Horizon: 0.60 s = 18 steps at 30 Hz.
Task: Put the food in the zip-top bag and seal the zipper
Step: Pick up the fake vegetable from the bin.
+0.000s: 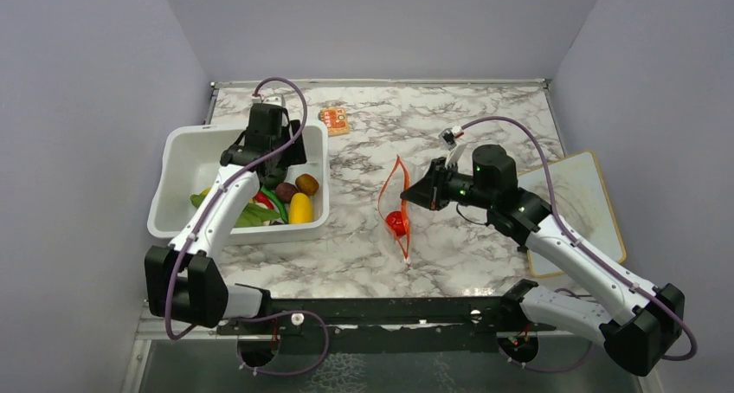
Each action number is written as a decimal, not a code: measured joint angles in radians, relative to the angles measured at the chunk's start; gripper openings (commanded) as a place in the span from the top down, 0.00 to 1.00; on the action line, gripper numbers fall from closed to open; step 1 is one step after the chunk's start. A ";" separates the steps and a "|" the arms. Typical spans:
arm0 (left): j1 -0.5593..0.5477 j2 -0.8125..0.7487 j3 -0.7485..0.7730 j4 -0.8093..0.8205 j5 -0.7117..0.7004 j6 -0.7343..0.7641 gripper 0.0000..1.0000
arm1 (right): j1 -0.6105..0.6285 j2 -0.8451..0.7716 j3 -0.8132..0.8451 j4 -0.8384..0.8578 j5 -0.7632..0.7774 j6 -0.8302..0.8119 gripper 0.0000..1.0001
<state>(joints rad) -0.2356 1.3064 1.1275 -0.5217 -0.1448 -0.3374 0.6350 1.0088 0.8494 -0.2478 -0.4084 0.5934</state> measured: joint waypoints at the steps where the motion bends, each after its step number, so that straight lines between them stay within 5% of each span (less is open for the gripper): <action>1: 0.017 0.014 0.000 0.002 0.005 0.007 0.27 | 0.000 0.000 0.002 -0.001 0.000 -0.002 0.99; 18: 0.202 0.253 -0.010 0.085 0.104 0.110 0.18 | 0.000 0.000 0.036 -0.016 0.000 -0.015 0.99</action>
<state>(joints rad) -0.0338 1.5597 1.1179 -0.4362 -0.0406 -0.2276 0.6346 1.0092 0.8852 -0.2634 -0.4088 0.5785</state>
